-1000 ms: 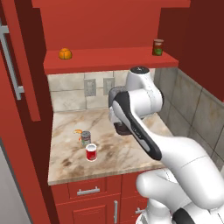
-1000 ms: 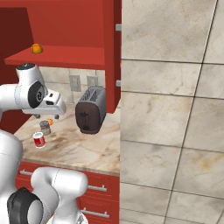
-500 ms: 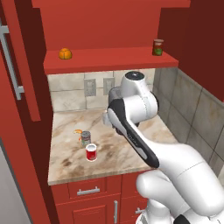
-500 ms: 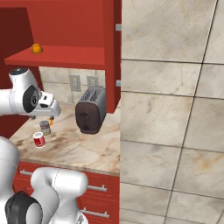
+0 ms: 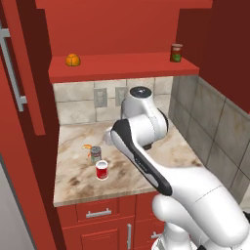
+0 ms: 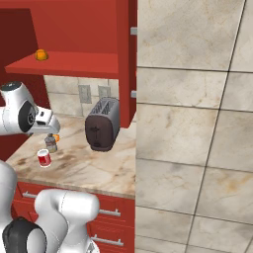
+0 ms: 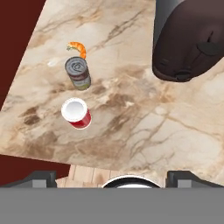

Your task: Pick the cans from the counter and place them in their designated side in the cabinet.

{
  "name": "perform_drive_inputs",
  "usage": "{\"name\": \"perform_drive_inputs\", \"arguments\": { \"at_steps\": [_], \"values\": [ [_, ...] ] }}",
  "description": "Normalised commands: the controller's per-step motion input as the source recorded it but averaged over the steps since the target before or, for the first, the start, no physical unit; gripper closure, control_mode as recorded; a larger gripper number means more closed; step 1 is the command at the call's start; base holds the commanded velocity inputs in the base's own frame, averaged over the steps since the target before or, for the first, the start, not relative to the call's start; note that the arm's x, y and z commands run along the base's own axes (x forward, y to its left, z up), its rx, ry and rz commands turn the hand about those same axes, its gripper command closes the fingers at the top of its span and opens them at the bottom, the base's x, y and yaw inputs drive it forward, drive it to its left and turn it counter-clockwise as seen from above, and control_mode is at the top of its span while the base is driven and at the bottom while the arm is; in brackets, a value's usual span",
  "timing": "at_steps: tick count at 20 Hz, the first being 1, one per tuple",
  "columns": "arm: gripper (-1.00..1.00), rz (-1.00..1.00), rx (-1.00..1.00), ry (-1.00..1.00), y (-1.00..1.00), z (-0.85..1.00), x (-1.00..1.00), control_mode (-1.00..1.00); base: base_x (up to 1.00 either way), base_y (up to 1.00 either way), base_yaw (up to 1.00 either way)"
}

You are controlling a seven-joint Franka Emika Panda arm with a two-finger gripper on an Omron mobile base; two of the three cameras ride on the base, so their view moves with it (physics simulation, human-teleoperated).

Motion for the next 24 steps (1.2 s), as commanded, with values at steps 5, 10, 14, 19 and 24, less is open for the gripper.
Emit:
{"name": "perform_drive_inputs", "arguments": {
  "at_steps": [5, 10, 14, 19, 24],
  "values": [
    [-1.00, 0.00, 0.01, 0.02, 0.24, -0.13, 0.00, -1.00, 0.00, 0.00, 0.00],
    [-1.00, 0.00, 0.01, 0.00, 0.23, -0.21, 0.01, -1.00, 0.00, 0.00, 0.00],
    [-1.00, 0.01, 0.03, 0.00, 0.23, -0.21, 0.07, -1.00, 0.00, 0.00, 0.00],
    [-1.00, 0.03, 0.03, -0.03, 0.12, -0.17, 0.03, -1.00, 0.00, 0.00, 0.00],
    [-1.00, 0.03, 0.04, -0.04, 0.10, -0.19, 0.07, -1.00, 0.00, 0.00, 0.00]
  ]
}}
